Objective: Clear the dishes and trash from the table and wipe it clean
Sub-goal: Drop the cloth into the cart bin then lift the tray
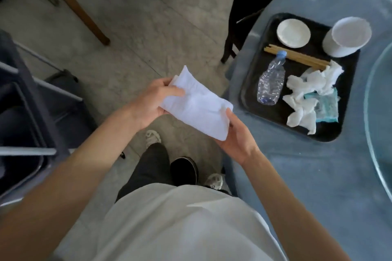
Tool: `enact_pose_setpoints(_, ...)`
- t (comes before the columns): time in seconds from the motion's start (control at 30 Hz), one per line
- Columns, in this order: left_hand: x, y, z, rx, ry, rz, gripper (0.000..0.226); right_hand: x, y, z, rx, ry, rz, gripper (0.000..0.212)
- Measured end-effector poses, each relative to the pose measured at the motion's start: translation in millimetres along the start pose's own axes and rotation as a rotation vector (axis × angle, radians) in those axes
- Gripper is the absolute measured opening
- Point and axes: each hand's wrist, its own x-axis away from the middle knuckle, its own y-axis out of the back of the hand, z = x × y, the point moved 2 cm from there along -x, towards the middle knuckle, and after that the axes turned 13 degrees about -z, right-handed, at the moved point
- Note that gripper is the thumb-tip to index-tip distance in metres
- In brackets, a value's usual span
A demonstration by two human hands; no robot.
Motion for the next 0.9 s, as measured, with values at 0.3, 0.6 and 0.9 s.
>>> enact_pose_setpoints(0.3,-89,192,7,-0.093,-0.149,-0.449,0.056,-90,-198,23,0.417,0.222,-0.117,0.042)
enact_pose_setpoints(0.6,-120,382,-1,0.105,-0.131,-0.901,0.043,-155,-431,0,0.734,0.485,0.031,0.011)
enact_pose_setpoints(0.9,-101,541,-63,-0.077,-0.251,-1.279,0.045,-201,-637,-27,0.835,0.456,0.380,0.014)
